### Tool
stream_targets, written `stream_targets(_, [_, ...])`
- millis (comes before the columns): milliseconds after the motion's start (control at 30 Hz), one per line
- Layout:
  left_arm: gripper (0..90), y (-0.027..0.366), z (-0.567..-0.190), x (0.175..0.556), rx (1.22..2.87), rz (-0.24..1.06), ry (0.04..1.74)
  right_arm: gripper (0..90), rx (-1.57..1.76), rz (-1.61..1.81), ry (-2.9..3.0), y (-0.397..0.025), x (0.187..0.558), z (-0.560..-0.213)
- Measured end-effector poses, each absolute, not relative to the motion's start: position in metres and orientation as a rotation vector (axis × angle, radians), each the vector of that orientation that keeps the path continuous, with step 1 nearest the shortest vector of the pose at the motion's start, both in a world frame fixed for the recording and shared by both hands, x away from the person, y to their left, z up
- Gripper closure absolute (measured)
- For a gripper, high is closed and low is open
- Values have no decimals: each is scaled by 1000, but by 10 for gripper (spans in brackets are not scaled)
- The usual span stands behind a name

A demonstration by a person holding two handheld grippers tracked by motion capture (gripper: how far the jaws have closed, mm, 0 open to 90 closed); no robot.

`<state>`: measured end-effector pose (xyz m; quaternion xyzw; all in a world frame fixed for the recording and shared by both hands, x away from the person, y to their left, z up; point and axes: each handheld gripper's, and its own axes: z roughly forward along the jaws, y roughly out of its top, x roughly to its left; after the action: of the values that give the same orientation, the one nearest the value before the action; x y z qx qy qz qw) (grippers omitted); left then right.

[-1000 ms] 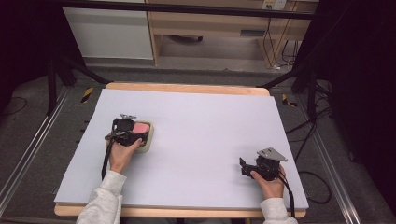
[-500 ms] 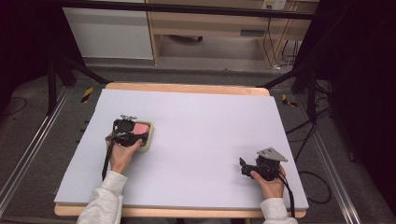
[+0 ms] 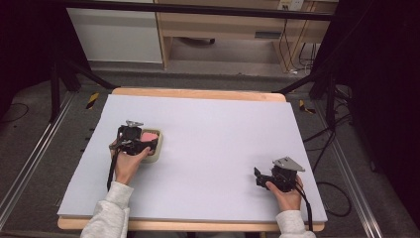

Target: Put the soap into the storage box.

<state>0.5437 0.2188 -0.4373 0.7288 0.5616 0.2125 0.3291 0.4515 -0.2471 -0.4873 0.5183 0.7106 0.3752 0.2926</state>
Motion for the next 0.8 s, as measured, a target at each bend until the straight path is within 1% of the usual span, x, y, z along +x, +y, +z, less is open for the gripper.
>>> stream_targets(267, [252,220,-425,534,1868,551,1392,66,1382,1002,1889,-248,452,-487])
stream_targets(500, [253,217,-421,523,1875,533,1322,66,1388,1004,1892,-248,452,-487])
stream_targets(633, [257,216,-420,513,1875,548,1263,68,1398,1012,1890,-249,452,-487])
stream_targets(800, [253,221,-421,506,1863,552,1231,69,1397,1010,1886,-249,452,-487])
